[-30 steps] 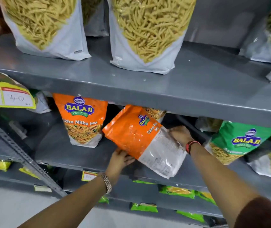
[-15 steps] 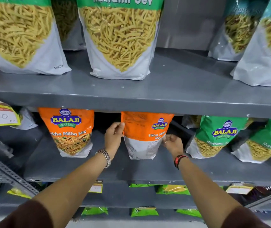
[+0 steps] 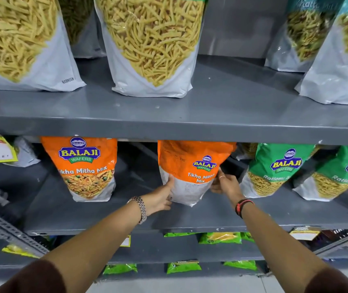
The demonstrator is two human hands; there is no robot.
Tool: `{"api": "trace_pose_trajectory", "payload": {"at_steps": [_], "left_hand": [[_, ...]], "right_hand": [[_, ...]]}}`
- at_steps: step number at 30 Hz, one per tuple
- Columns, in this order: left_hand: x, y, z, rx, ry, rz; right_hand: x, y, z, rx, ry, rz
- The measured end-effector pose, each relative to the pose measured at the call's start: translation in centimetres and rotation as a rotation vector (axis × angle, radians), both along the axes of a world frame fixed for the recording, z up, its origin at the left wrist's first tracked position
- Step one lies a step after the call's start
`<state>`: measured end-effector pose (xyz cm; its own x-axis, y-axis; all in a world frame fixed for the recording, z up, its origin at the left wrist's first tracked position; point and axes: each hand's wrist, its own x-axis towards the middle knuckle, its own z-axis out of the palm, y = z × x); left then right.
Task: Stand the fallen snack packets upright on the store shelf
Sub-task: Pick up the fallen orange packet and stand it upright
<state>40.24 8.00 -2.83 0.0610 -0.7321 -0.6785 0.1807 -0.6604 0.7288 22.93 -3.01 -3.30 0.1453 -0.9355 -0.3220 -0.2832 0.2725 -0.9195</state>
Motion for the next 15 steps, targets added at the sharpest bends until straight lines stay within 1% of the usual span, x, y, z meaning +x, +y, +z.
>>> {"api": "trace_pose_trajectory", "payload": {"at_steps": [3,5,7,10,13,15], "left_hand": [[-0.1,-1.3,0.5,-0.04,0.007,0.048],[-0.2,-2.2,0.7,-0.072,-0.007,0.082],[-0.3,-3.2,0.8,-0.103,0.027,0.128],[-0.1,-4.3,1.1,-0.168,0.088,0.139],[0.5,-3.8,0.9,-0.188,0.044,0.158],[0.6,-2.3,0.6,-0.158,-0.036,0.155]], "right_hand": [[-0.9,1.7,-0.6,-0.005,0.069,0.148],[-0.9,3.0,-0.8,0.002,0.051,0.258],[-0.3,4.2,-1.0,0.021,0.021,0.305],[0.8,5.2,-1.0,0.036,-0.014,0.358],[0.8,5.2,-0.5,0.032,0.021,0.409],[0.2,4.6,-0.2,0.0,0.11,0.411]]}}
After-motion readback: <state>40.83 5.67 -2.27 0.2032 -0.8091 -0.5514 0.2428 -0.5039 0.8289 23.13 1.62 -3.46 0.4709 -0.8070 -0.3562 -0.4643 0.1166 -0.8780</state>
